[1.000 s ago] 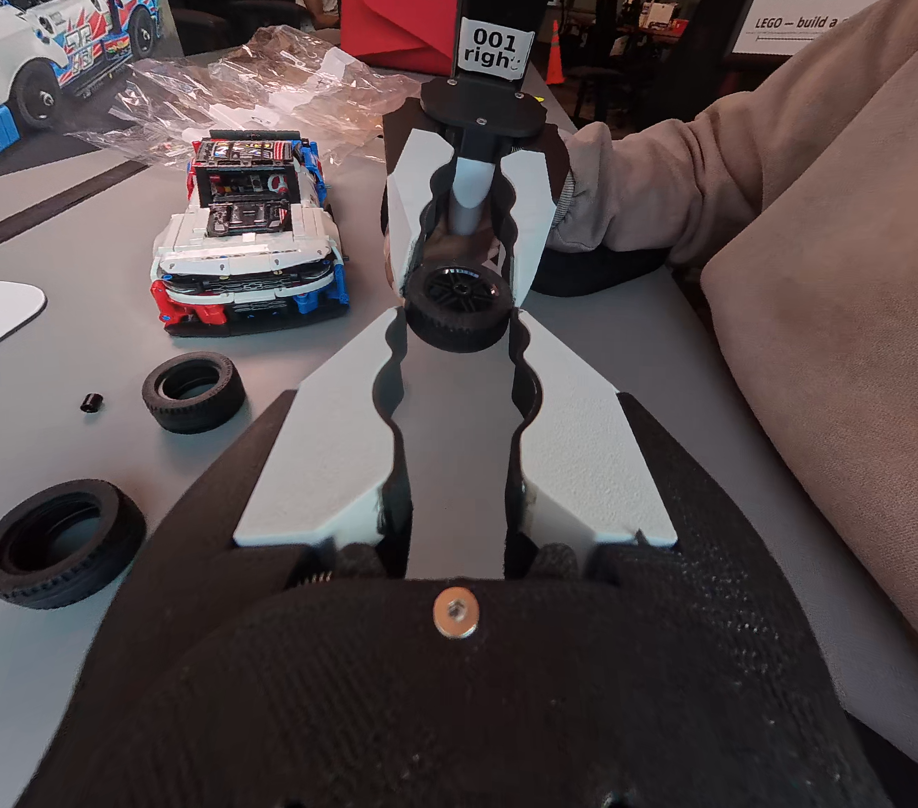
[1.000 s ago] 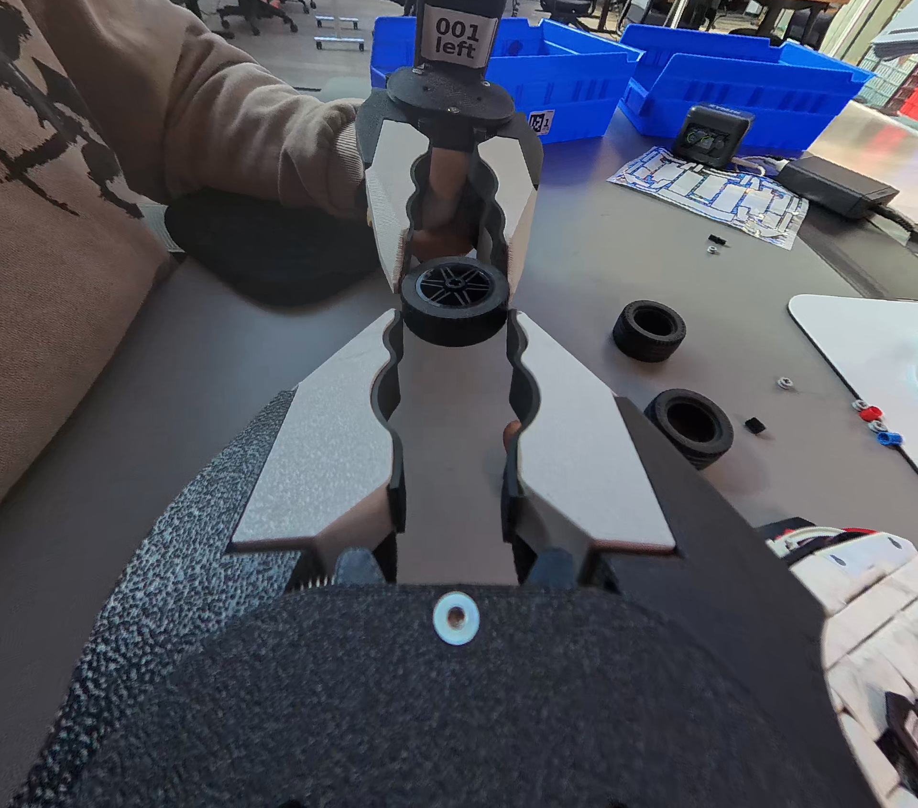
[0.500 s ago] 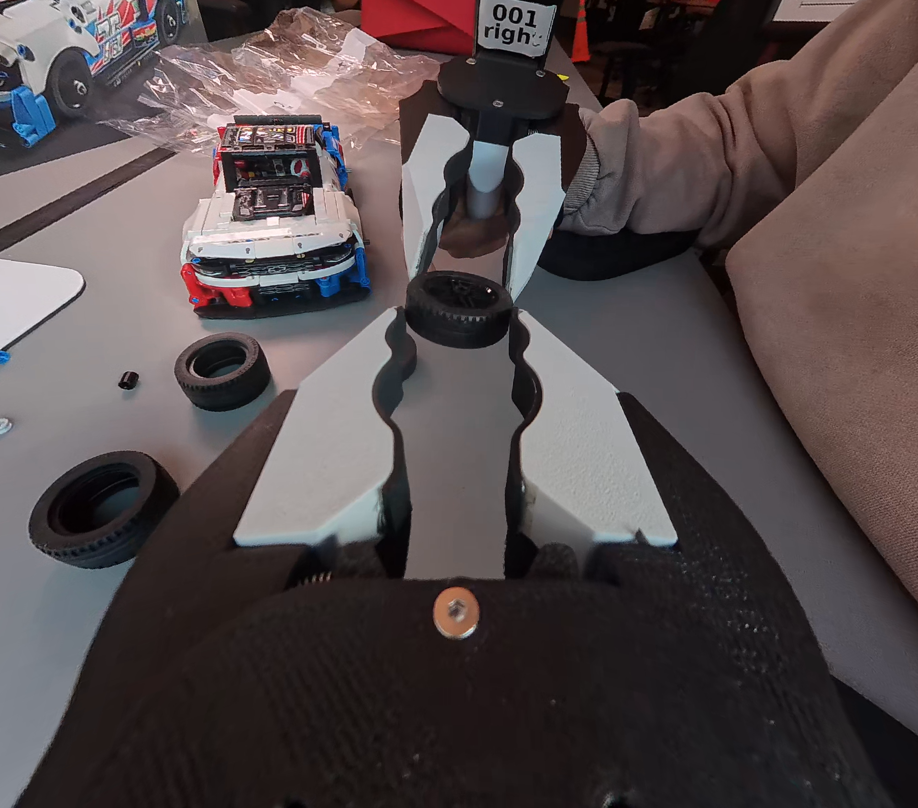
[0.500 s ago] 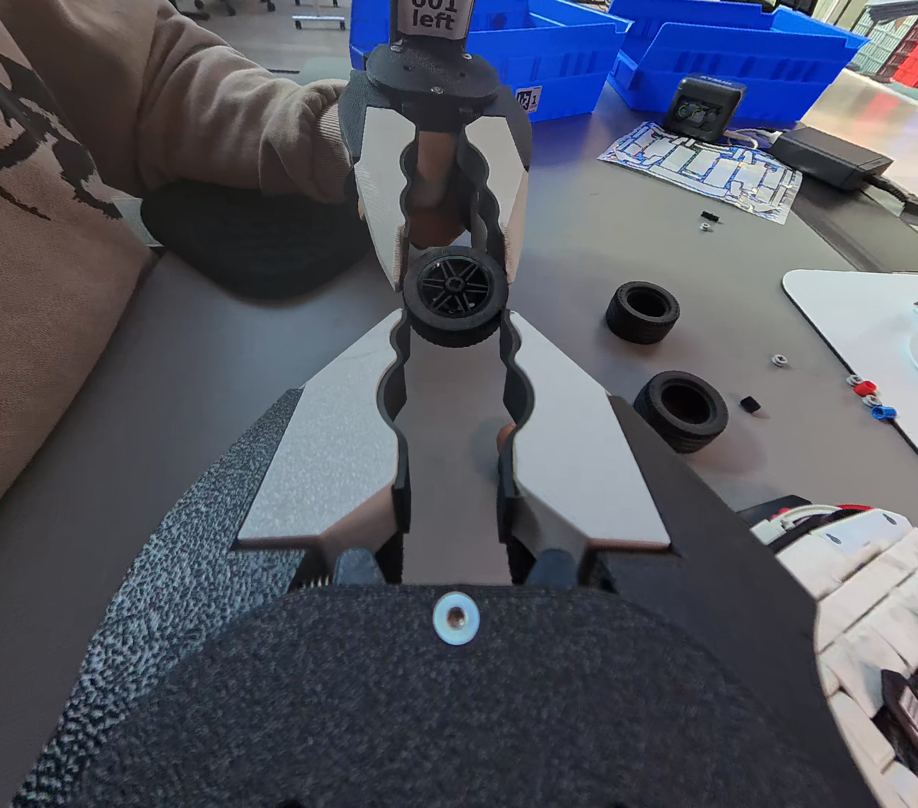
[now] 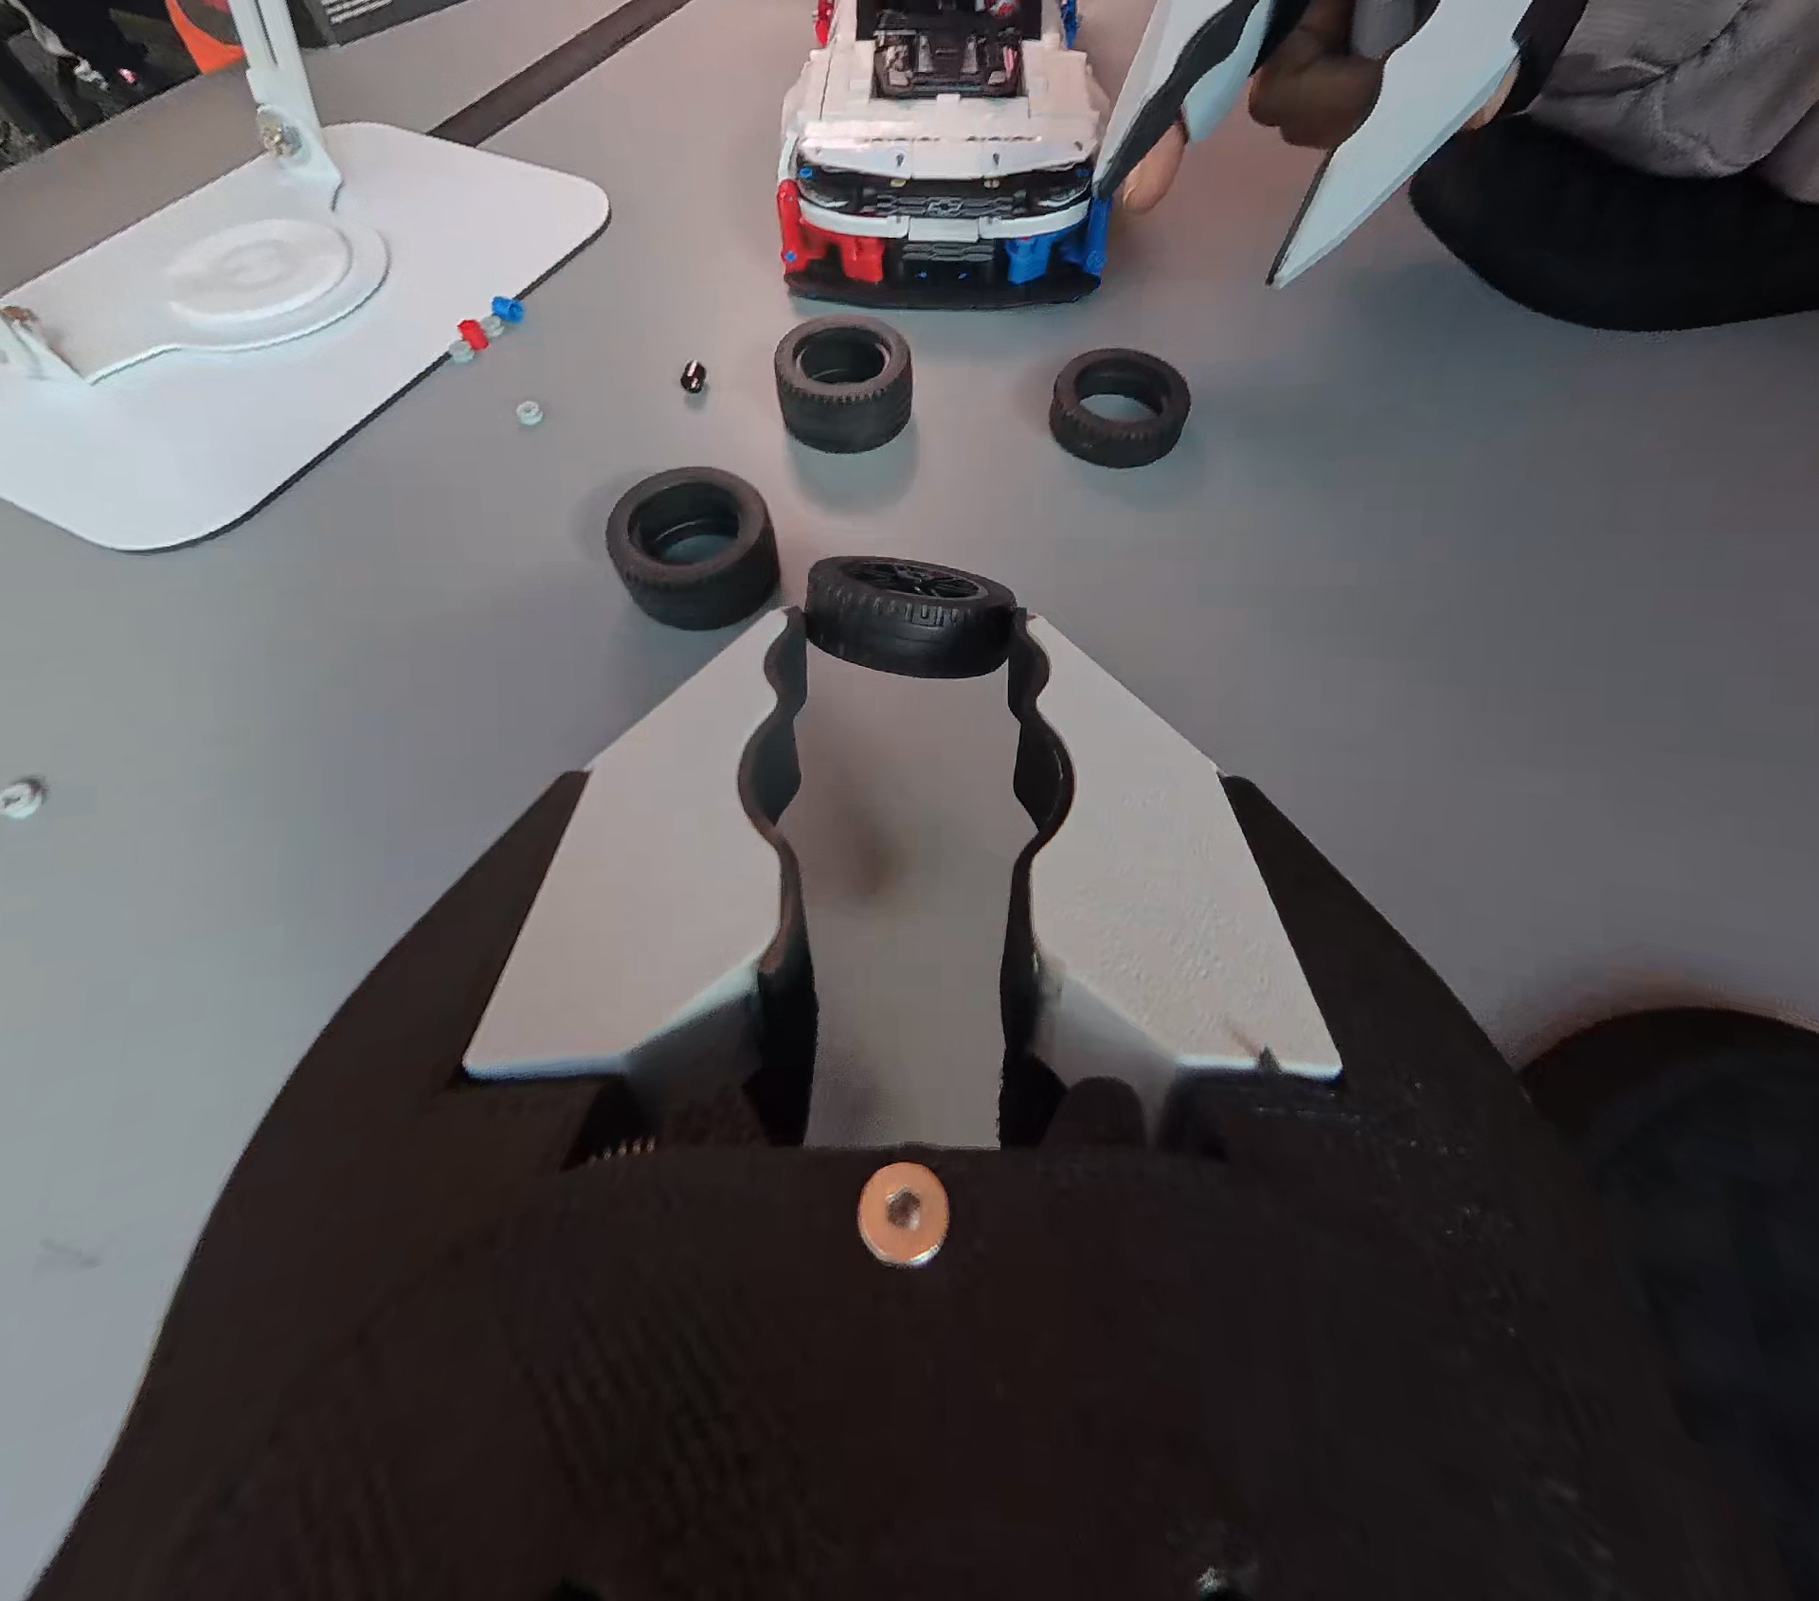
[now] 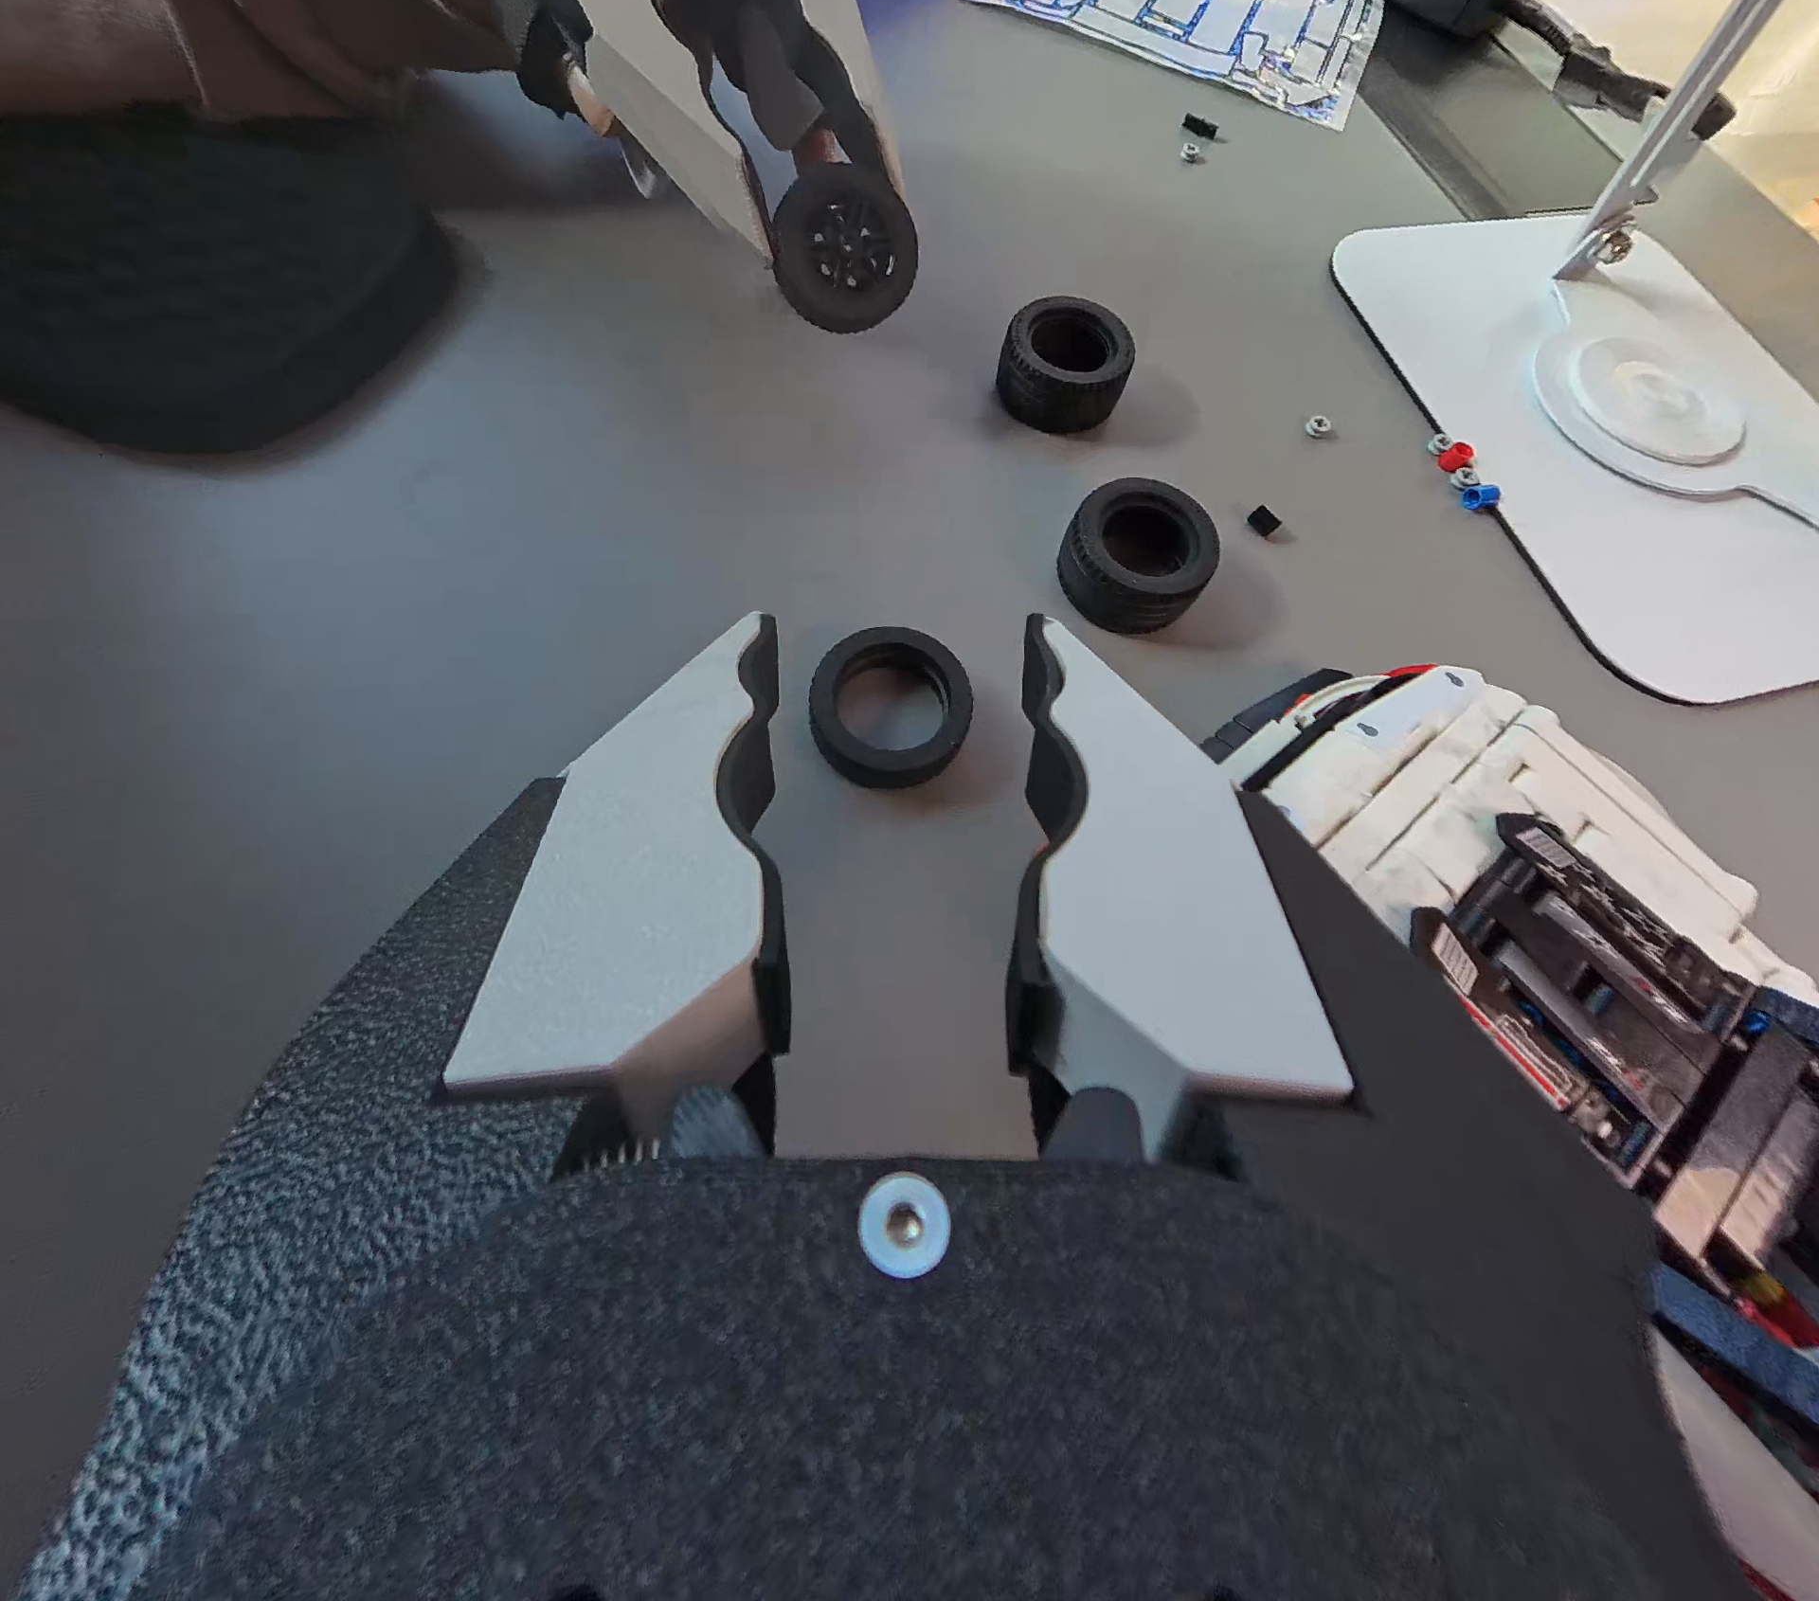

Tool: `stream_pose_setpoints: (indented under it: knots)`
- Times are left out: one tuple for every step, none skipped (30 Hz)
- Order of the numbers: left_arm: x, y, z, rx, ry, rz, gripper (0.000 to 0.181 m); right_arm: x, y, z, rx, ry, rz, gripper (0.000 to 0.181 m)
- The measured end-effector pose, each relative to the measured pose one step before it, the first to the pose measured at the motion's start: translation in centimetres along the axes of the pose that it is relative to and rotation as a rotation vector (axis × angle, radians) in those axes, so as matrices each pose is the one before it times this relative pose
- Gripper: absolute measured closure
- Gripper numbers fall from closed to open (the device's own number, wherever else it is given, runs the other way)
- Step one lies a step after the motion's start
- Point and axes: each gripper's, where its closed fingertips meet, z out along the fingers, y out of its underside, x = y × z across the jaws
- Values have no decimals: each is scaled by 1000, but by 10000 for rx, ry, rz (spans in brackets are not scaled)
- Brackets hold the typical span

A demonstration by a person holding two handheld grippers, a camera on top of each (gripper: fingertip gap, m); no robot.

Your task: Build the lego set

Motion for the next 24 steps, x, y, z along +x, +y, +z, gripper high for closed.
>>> stream_pose_setpoints:
  knots:
    - [-548, 454, -281, -142, -187, -26, 141, 84, 210, -37, -63, -24, 95, 134]
    - [-701, 376, -237, -133, -236, -99, 141, 45, 219, 18, -87, -36, 96, 134]
    - [-837, 304, -204, -106, -284, -177, 141, 57, 225, 71, -119, -19, 84, 134]
    - [-921, 253, -168, -73, -321, -244, 141, -14, 204, 87, -118, -28, 45, 134]
    - [-842, 257, -110, -66, -283, -267, 141, 0, 128, 90, -84, 11, 21, 134]
    - [-605, 277, -58, -75, -166, -210, 141, -40, 84, 72, -68, 4, 5, 134]
    - [-421, 268, -50, -85, -120, -124, 141, -115, 75, 71, -60, -34, -7, 134]
    - [-364, 259, -16, -94, -140, -49, 141, -145, 69, 68, -53, -51, -12, 133]
    - [-265, 253, -1, -118, -115, -10, 141, -114, 74, 70, -48, -32, -21, 132]
    - [-122, 188, 10, -93, -38, -16, 141, -96, 96, 63, -54, -23, -32, 131]
    - [-10, 42, -15, -23, 6, -68, 141, -67, 114, 54, -65, -18, -20, 130]
    - [-1, 37, -25, -37, 8, -105, 141, -7, 67, 47, -31, 3, -9, 129]
    - [-18, 60, -40, -64, 0, -70, 141, -26, 36, 26, 6, -15, -14, 128]
    - [-5, 90, -69, -75, 5, -25, 141, 3, -20, 9, 42, -4, -23, 127]
    - [-8, 103, -60, -70, 12, -23, 141, 49, -20, -2, 50, 28, -27, 126]
    - [-22, 81, -53, -53, 22, -25, 141, 79, 34, -4, 9, 29, -9, 125]
    - [-6, 82, -28, -46, 31, -8, 141, 90, 82, 18, -16, 28, 20, 124]
    - [-39, 92, -51, -53, 16, 6, 141, 61, 85, 21, -22, 9, 39, 124]
    - [-61, 74, -61, -52, -3, 1, 141, 9, 85, 32, -31, -24, 37, 123]
    - [-40, 126, -73, -85, 2, 23, 141, 17, 70, 35, -33, -2, 29, 123]
    - [2, 224, -69, -156, 29, 43, 141, 11, 29, 36, -20, 16, 6, 122]
    - [-22, 278, -59, -185, 18, 41, 141, -19, 12, 45, -10, 3, -4, 122]
    - [-142, 107, -121, -79, -66, 33, 142, -16, 13, 64, -13, 0, 1, 122]
    - [-123, 1, -101, -2, -69, -10, 144, -26, 21, 91, -15, -5, 7, 122]
